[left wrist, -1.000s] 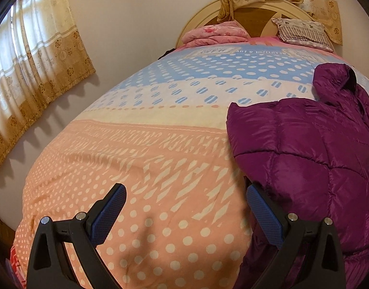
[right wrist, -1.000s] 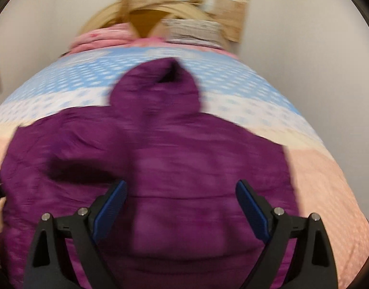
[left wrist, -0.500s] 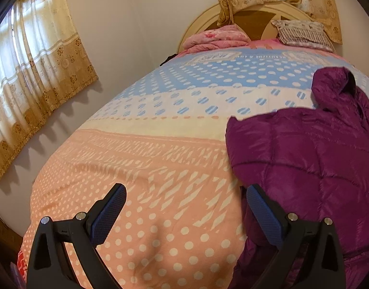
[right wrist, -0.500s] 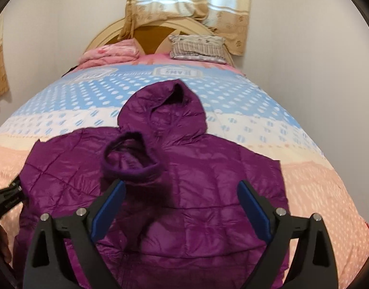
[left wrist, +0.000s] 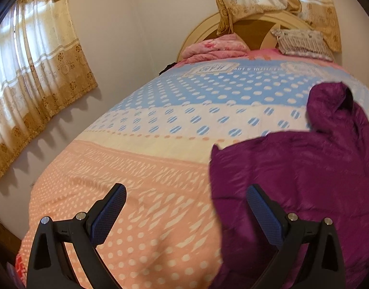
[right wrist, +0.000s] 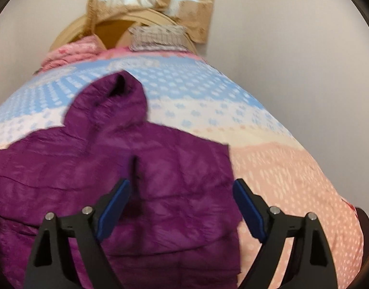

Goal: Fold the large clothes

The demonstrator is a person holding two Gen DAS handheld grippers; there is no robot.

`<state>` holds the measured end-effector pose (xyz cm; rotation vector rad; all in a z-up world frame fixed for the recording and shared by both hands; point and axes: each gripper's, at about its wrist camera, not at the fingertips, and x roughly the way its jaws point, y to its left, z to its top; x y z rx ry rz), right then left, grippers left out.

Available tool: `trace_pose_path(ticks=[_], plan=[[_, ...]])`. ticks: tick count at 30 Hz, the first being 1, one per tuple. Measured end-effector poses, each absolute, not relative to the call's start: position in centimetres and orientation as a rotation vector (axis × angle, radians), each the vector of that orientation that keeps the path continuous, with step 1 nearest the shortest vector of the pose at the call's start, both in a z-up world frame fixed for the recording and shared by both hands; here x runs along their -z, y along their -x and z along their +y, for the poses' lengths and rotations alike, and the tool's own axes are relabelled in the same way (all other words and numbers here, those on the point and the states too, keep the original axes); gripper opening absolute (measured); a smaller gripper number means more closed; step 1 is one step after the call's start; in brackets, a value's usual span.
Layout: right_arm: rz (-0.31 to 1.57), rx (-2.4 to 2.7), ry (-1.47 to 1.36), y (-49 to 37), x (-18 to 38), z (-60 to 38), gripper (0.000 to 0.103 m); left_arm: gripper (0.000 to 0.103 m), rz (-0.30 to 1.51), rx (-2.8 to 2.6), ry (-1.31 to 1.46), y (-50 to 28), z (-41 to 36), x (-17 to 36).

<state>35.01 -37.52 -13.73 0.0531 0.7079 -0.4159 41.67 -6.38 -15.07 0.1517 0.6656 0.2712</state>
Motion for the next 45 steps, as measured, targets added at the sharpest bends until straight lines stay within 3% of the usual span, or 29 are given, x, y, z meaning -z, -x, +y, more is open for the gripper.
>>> trace_pose_path(ticks=[2, 4, 13, 31, 42, 45], plan=[[0.719, 0.329, -0.096, -36.2, 13.8, -36.6, 0.067, 0.1, 0.667, -0.238, -0.128, -42.5, -7.2, 14.5], [0.733, 0.242, -0.126, -38.0, 14.6, -35.9, 0.049, 0.1, 0.67, -0.221, -0.128, -43.4, -8.1, 14.5], [0.857, 0.276, -0.081, -40.0, 21.3, -37.1, 0.034, 0.101, 0.765, -0.129, -0.246, -45.1, -13.3, 20.6], [0.841, 0.319, -0.034, -39.0, 23.0, -37.5, 0.034, 0.101, 0.804, -0.073, -0.24, -45.4, -13.4, 22.1], [0.865, 0.328, -0.078, -37.2, 21.6, -40.3, 0.036, 0.101, 0.759, -0.213, -0.023, -43.5, -6.1, 19.0], [0.825, 0.308, -0.19, -36.2, 20.8, -41.3, 0.053, 0.101, 0.764, -0.251, 0.075, -42.7, -3.8, 19.1]])
